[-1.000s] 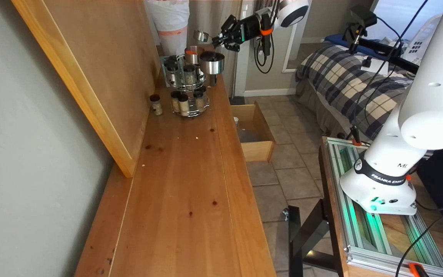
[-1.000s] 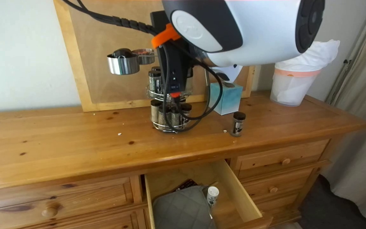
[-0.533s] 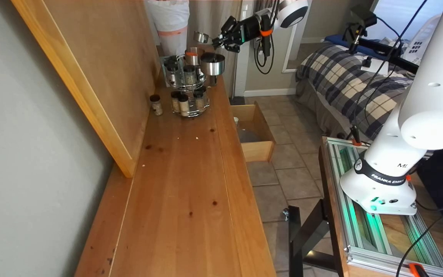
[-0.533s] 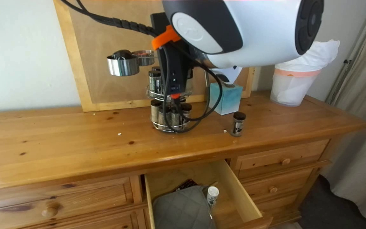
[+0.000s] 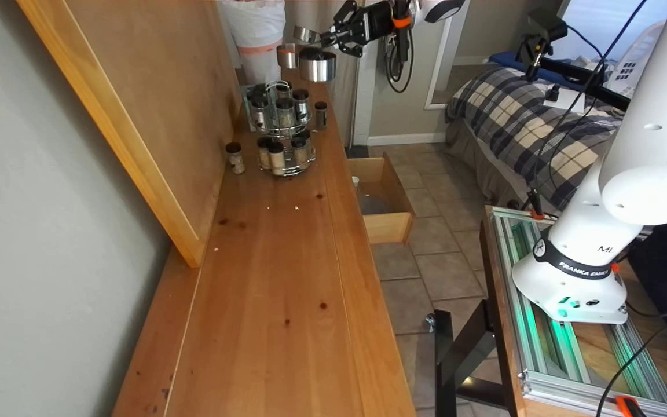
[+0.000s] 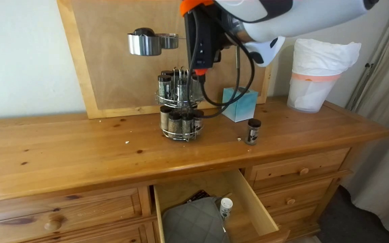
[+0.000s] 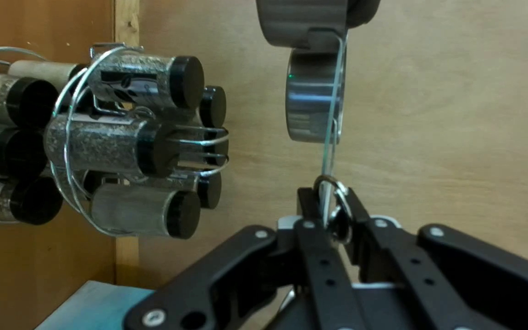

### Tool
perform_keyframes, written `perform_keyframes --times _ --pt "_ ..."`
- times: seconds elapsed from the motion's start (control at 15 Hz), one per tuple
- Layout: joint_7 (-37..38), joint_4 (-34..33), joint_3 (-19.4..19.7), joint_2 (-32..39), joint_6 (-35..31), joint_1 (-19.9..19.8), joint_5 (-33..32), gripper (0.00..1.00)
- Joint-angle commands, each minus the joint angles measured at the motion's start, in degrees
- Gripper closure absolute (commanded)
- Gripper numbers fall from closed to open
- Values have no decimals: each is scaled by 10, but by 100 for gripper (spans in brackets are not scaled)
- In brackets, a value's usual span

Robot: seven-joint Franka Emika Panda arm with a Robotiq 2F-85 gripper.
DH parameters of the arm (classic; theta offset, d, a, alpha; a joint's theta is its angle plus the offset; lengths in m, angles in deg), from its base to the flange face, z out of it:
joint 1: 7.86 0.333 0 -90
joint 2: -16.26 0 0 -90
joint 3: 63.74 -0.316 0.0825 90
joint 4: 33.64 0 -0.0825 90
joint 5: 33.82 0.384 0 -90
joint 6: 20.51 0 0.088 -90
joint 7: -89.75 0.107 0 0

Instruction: Move the measuring cups to the right

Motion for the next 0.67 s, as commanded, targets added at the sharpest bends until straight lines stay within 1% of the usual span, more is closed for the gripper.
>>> perform_keyframes --times 0.0,0.27,0.6 --pt "59 -59 3 28 -12 -15 44 96" --pt "94 -122 3 77 -55 -29 94 96" --pt "116 -210 -5 164 -142 -46 157 96"
